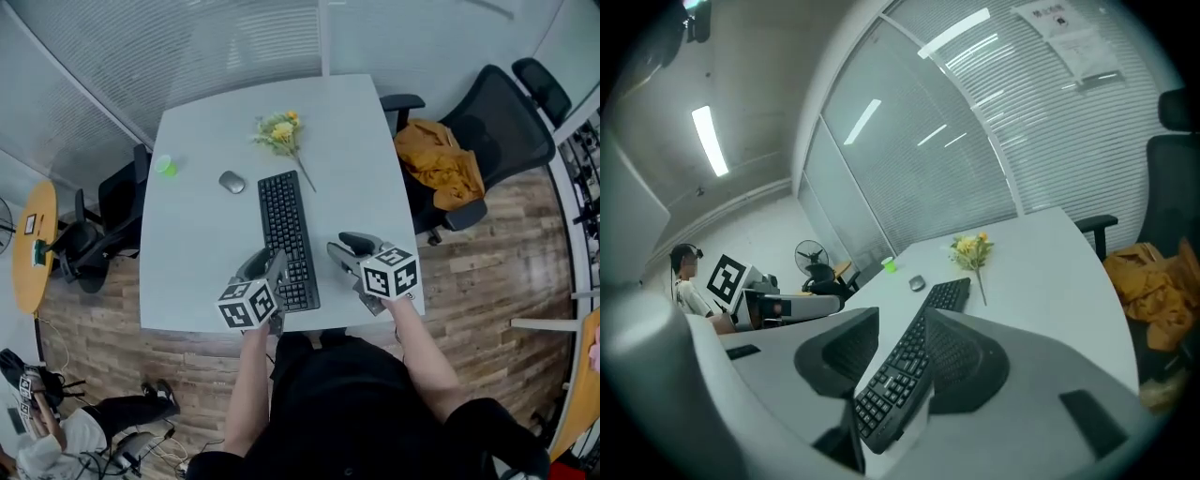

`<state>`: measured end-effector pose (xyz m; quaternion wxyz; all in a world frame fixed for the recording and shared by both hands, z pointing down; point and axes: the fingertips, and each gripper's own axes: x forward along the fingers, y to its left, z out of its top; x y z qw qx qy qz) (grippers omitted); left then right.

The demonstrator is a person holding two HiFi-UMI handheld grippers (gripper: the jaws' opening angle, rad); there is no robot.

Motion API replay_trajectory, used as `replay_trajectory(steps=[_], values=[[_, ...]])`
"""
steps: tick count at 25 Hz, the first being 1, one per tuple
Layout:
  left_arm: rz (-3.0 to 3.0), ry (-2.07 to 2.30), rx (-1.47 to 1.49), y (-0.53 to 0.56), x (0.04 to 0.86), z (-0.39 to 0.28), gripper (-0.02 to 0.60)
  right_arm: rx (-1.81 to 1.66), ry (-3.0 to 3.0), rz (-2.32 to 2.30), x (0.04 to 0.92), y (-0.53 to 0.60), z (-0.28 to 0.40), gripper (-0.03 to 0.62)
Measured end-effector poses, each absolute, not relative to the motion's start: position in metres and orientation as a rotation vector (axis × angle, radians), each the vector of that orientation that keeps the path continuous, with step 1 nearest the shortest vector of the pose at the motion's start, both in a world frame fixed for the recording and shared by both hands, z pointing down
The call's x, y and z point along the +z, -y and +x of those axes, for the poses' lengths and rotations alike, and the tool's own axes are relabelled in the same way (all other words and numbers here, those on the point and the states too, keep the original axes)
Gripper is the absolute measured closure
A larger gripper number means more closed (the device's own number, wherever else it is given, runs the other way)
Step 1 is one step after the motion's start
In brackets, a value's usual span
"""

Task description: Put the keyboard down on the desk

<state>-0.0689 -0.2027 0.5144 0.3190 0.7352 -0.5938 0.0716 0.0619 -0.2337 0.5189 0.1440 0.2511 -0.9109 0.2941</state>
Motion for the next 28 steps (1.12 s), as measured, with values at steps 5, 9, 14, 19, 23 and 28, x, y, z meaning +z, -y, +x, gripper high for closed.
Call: replay_trajectory(steps=[5, 9, 14, 19, 23, 28], values=[[2.042, 1.599, 0.142, 0.209, 0.469, -0.061, 0.439, 0.757, 2.719, 0.774, 0.476, 0.238, 0.072, 0.439], [2.128, 1.655, 0.130, 0.209, 0.444, -0.057, 0.445, 0.692, 2.774, 0.794, 0.449, 0.236, 0.077, 0.461], [2.212, 1.691, 0.115, 0.204, 0.417, -0.049, 0.453, 0.608, 2.821, 0.844, 0.424, 0.231, 0.084, 0.462], [2.275, 1.709, 0.067, 0.203, 0.390, -0.045, 0.480, 0.533, 2.885, 0.884, 0.394, 0.228, 0.086, 0.514], [2.293, 1.716, 0.060, 0.201, 0.383, -0.043, 0.503, 0.482, 2.908, 0.903, 0.381, 0.224, 0.089, 0.520], [2.323, 1.735, 0.089, 0.203, 0.372, -0.038, 0.541, 0.459, 2.926, 0.936, 0.370, 0.227, 0.093, 0.542]])
